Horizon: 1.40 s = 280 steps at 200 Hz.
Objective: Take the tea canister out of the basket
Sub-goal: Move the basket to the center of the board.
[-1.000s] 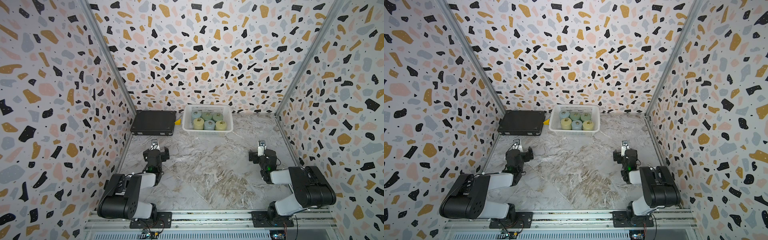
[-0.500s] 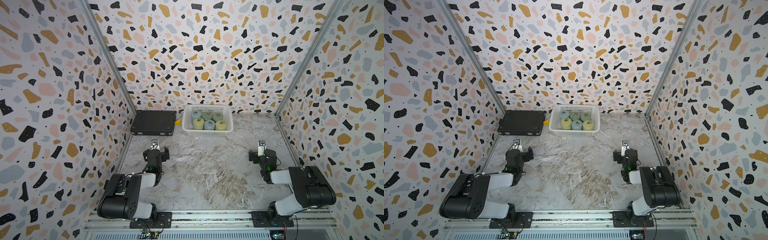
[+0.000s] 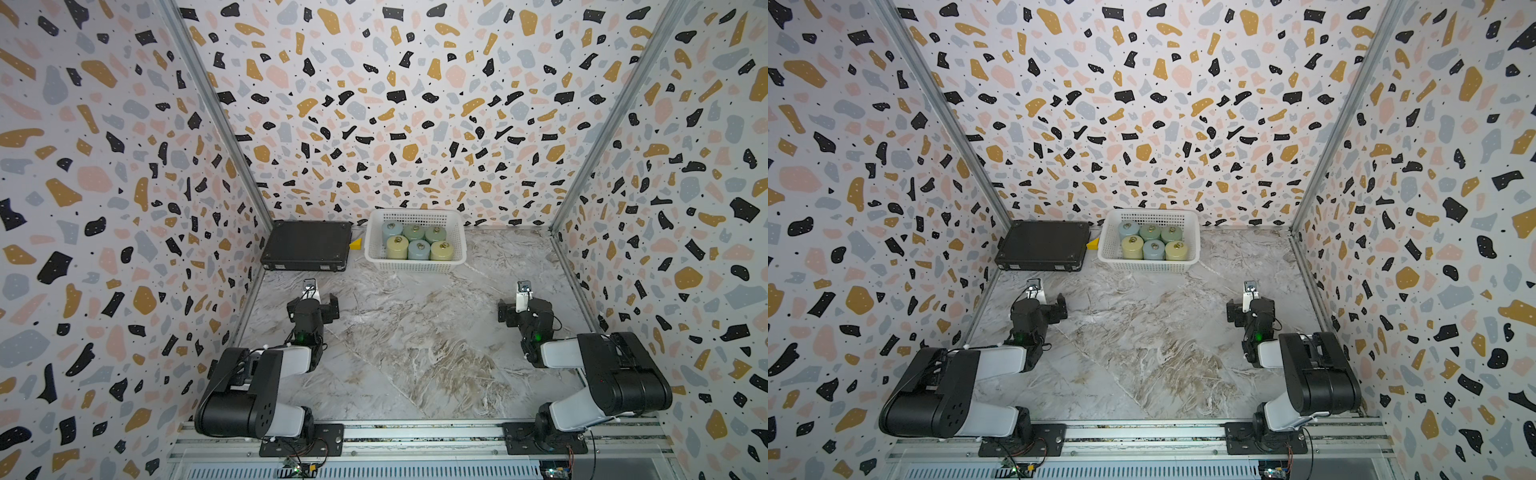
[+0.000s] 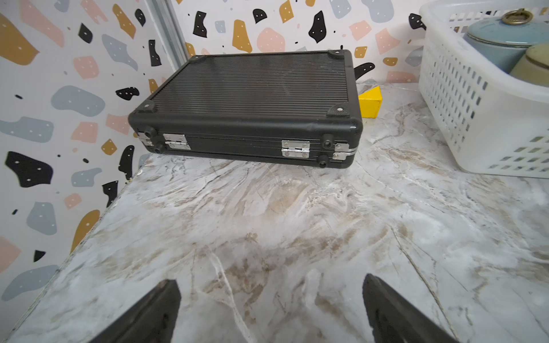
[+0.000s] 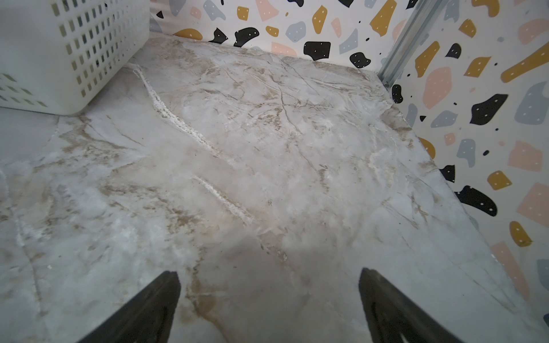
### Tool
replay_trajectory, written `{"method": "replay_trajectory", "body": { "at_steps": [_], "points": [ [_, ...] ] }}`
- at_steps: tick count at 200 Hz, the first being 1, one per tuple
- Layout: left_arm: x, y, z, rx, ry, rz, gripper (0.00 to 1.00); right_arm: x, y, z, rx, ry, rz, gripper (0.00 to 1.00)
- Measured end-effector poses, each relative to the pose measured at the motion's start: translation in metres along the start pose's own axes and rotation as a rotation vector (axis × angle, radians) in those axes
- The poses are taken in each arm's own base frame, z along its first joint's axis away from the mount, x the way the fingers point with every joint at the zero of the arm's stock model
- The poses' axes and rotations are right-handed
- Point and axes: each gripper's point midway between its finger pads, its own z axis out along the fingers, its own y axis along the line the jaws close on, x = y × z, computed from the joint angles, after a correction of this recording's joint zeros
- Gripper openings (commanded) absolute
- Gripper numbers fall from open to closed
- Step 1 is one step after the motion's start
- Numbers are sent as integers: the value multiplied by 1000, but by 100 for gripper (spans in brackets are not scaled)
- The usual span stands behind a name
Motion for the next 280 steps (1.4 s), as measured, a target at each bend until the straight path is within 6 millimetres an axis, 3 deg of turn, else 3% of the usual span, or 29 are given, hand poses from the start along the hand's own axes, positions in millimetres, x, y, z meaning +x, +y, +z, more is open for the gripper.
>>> {"method": "replay_trajectory", "body": {
  "at_steps": [19, 36, 73, 91, 107, 142, 174, 217, 240, 280],
  "points": [
    [-1, 0, -2, 5, 21, 7, 99, -4, -5, -6, 18, 8, 7, 99],
    [-16, 4, -8, -12, 27, 0, 100, -21, -16, -15, 66, 17, 46, 99],
    [-92, 32, -34, -140, -21, -193, 100, -89, -47, -37, 188, 19, 293, 99],
    [-125, 40, -52, -163, -13, -335, 100, -107, -53, -44, 210, 63, 413, 100],
    [-138, 37, -68, -122, -3, -415, 100, -113, -47, -44, 175, 116, 464, 99],
    [-113, -2, -88, 45, 181, -457, 100, -117, -9, -20, -5, 283, 496, 93],
    [-88, -42, -108, 177, 360, -422, 100, -147, 32, 18, -159, 393, 483, 88],
    [-81, -56, -129, 235, 469, -385, 100, -183, 90, 69, -279, 483, 397, 66],
    [-82, -58, -136, 258, 491, -364, 100, -176, 114, 97, -309, 550, 365, 60],
    [-81, -63, -148, 308, 510, -340, 100, -148, 133, 140, -316, 656, 339, 46]
  ]
}}
